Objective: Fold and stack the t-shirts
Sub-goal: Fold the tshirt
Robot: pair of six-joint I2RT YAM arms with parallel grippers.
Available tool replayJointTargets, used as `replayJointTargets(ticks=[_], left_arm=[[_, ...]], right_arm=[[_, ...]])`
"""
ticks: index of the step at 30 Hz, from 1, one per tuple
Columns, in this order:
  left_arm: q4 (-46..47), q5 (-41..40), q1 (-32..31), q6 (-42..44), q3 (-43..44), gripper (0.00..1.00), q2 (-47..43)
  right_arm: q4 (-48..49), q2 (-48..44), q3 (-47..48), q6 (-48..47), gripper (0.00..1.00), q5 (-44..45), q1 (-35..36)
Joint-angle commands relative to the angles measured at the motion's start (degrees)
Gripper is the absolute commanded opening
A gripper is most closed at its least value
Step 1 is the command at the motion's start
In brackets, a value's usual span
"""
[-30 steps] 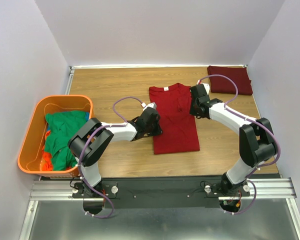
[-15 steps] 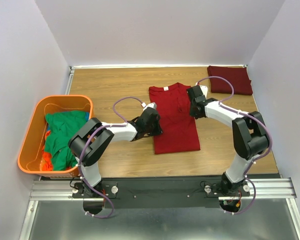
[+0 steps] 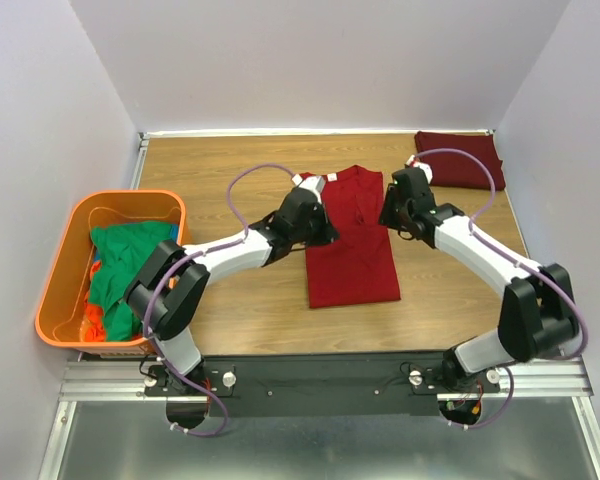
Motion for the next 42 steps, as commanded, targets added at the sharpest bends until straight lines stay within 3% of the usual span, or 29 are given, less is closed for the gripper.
replayJointTargets(ticks=[1, 4, 10, 20, 34, 37, 42], left_arm=[[0.06, 5.57, -0.56, 2.48, 4.68, 0.0, 2.77], [0.33, 7.68, -1.18, 2.39, 8.11, 0.0, 6.38], [1.99, 11.02, -1.53, 1.69, 13.39, 0.0, 14.9], [4.72, 12.79, 3.65, -0.68, 15.5, 0.0, 23.79], [4.55, 12.52, 5.59, 1.69, 14.36, 0.0, 21.17], [4.81, 12.17, 6.9, 2.57, 13.92, 0.08, 18.36], [4.37, 13.57, 8.58, 3.97, 14.62, 0.09, 16.41]], right_arm=[[1.75, -4.38, -7.33, 5.58, 0.42, -5.42, 0.94], [3.68, -7.72, -11.99, 9.09, 0.35, -5.95, 1.03], [9.48, -9.05, -19.39, 12.36, 0.34, -11.4, 0.94], [10.98, -12.82, -30.64, 18.24, 0.35, -10.09, 0.94], [11.33, -19.14, -37.77, 19.3, 0.35, -14.13, 0.94], [11.24, -21.08, -38.12, 19.21, 0.35, -14.13, 0.94], [10.28, -24.95, -35.23, 17.2, 0.35, -16.41, 0.94]])
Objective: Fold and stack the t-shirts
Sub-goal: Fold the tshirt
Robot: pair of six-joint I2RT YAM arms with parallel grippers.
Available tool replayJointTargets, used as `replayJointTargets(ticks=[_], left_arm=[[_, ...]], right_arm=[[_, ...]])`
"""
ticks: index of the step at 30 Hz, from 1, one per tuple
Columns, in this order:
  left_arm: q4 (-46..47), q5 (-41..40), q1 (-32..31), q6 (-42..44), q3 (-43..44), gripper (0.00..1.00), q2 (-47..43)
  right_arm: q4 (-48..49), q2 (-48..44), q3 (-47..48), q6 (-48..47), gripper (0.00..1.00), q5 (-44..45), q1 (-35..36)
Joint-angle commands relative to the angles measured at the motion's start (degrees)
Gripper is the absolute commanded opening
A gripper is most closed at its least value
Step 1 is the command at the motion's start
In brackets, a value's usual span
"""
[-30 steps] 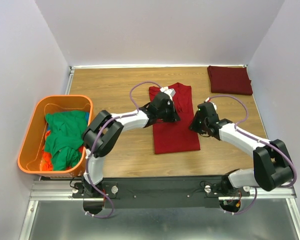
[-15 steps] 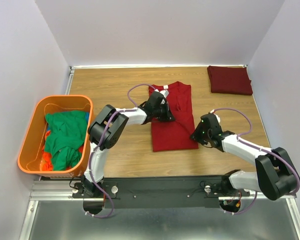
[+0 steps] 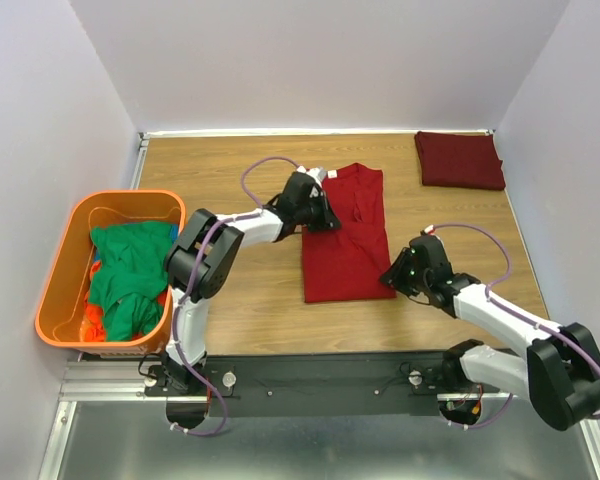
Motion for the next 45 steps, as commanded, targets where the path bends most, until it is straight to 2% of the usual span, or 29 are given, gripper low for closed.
replayJointTargets(ticks=[1, 3, 7, 15, 21, 27, 32, 37, 45], left_arm=[[0.04, 0.68, 1.69, 2.75, 0.65, 0.09, -3.76], [-0.74, 1.03, 1.7, 3.36, 1.88, 0.08, -2.8], [-1.19, 2.7, 1.7, 3.1, 2.77, 0.05, -1.04], [1.71, 1.73, 2.49, 2.66, -3.03, 0.05, -6.66], [2.5, 2.88, 2.4, 2.84, -3.74, 0.05, -6.4], [3.29, 3.06, 2.4, 2.14, -3.3, 0.05, -3.59], [2.24, -1.68, 2.4, -1.63, -6.18, 0.04, -1.65], [1.36, -6.6, 2.49, -4.8, -11.02, 0.04, -2.7], [3.47, -11.97, 2.49, -9.11, -24.36, 0.04, -12.36]], right_arm=[[-2.2, -2.48, 2.96, -1.95, 0.35, -1.84, 0.24], [-2.38, -1.17, 7.52, -3.8, 0.35, -1.05, 0.16], [-2.21, 7.51, 15.35, -5.64, 0.35, -0.6, -0.02], [0.61, 19.12, 26.33, -8.81, 0.35, -2.97, -0.54], [2.89, 29.57, 30.48, -9.95, 0.34, -6.05, -3.79], [3.86, 38.11, 33.9, -12.15, 0.34, -3.69, -5.56], [3.77, 42.51, 32.68, -11.89, 0.34, -3.51, -5.03], [3.86, 42.17, 28.29, -10.57, 0.34, -2.54, -3.89], [5.53, 37.16, 21.79, -7.41, 0.34, -4.21, -1.08]])
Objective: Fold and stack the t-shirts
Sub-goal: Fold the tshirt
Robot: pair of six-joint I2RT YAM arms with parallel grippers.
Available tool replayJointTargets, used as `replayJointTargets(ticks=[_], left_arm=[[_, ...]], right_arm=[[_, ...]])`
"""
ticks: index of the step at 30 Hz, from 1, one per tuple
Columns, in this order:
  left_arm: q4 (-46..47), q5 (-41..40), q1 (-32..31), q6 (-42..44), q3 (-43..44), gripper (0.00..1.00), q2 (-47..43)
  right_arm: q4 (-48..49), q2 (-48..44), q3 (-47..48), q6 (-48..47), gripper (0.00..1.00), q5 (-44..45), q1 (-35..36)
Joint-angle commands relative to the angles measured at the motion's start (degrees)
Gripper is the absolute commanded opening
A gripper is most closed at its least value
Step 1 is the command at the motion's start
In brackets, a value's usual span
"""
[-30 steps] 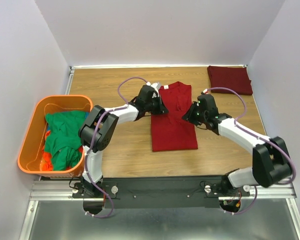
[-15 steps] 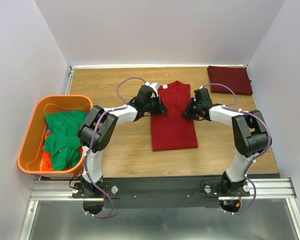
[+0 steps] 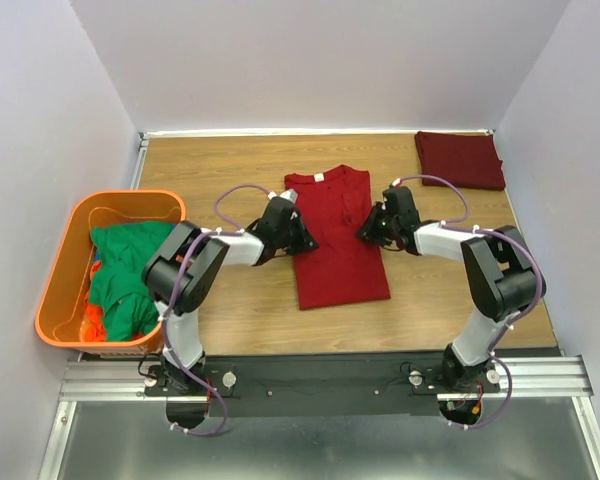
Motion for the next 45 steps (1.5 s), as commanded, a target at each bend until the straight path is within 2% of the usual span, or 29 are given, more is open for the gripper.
replayJointTargets(ticks=[1, 7, 10, 12, 18, 21, 23, 24, 25, 30, 35, 45], left_arm=[[-2.72, -5.92, 0.19, -1.46, -7.62, 0.04, -6.38], [-2.98, -6.01, 0.1, -0.41, -13.95, 0.04, -12.8], [-3.41, -5.92, 0.19, 0.82, -15.01, 0.04, -15.71], [-4.03, -5.66, 0.19, 2.22, -14.58, 0.04, -17.55], [-10.44, -7.94, 0.72, 5.92, -12.99, 0.2, -27.56], [-15.62, -9.61, 1.07, 7.24, -14.13, 0.26, -32.4], [-18.0, -9.88, 1.07, 7.06, -16.15, 0.32, -35.82], [-18.88, -9.96, 1.07, 6.54, -18.51, 0.41, -36.97], [-19.23, -10.49, 0.98, 6.27, -19.66, 0.42, -39.07], [-19.41, -8.74, 0.28, 4.43, -26.34, 0.44, -42.96], [-19.06, -9.7, -4.63, 1.1, -32.15, 0.44, -46.56], [-18.8, -9.53, -10.18, -2.25, -36.46, 0.45, -45.69]], right_arm=[[-6.6, -1.83, -6.54, 1.58, 0.34, -0.32, 2.23], [-5.37, -9.75, -13.93, 3.95, 0.34, -1.64, 4.51], [-5.37, -13.09, -14.2, 2.81, 0.35, -1.72, 4.43], [-5.9, -14.41, -13.06, 1.14, 0.4, -1.81, 4.16], [-12.04, -21.17, -8.93, -1.23, 0.56, -1.99, 2.85], [-17.48, -26.01, -9.27, -1.06, 0.57, -1.02, 2.58], [-18.29, -29.69, -11.29, 0.16, 0.57, -3.21, 2.58], [-18.29, -31.01, -14.52, 1.56, 0.57, -6.87, 2.49], [-18.2, -33.03, -16.2, 2.71, 0.57, -8.48, 2.58], [-18.02, -40.75, -26.05, 10.0, 0.55, -12.53, 4.42], [-22.06, -48.95, -31.68, 14.05, 0.55, -13.68, 4.87], [-24.27, -51.32, -38.19, 16.43, 0.55, -17.89, 5.48]])
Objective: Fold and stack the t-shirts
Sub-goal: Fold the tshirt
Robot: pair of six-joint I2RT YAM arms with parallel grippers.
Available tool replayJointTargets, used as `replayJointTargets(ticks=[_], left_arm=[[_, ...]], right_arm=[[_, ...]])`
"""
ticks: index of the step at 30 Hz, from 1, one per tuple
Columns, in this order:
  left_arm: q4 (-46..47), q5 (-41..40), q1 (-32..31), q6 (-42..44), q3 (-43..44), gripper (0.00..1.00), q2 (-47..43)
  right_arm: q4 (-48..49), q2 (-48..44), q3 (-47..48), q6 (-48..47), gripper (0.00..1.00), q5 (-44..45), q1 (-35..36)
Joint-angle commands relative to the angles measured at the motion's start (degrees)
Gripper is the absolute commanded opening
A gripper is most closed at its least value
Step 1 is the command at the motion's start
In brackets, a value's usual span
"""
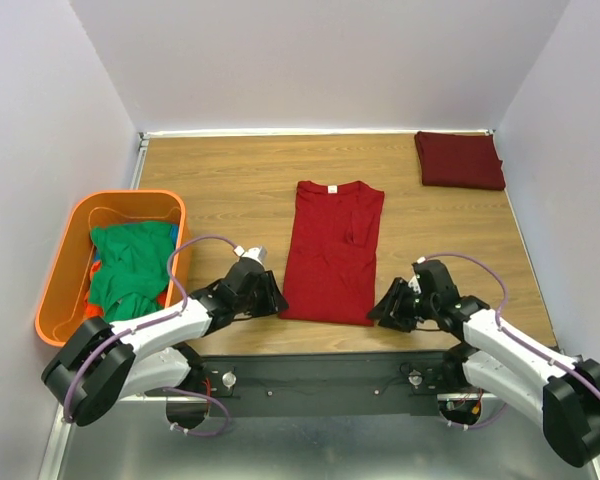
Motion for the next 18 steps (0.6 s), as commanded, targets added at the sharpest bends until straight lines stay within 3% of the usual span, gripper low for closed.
replayJointTargets(ticks=[1, 14, 18], left_arm=[[-0.16, -1.02, -2.11, -1.99, -2.03, 0.44, 0.41], [-1.47, -1.2, -4.84, -6.12, -4.32, 0.4, -2.31], [-2.79, -1.81, -5.02, -6.74, -3.45, 0.41, -1.96]], right_arm=[[-2.54, -2.47, -3.13, 2.33, 0.55, -2.99, 0.54], [-2.36, -6.88, -6.39, 7.52, 0.53, -1.5, 0.45], [-0.79, -5.83, -6.48, 7.87, 0.47, -0.71, 0.54]])
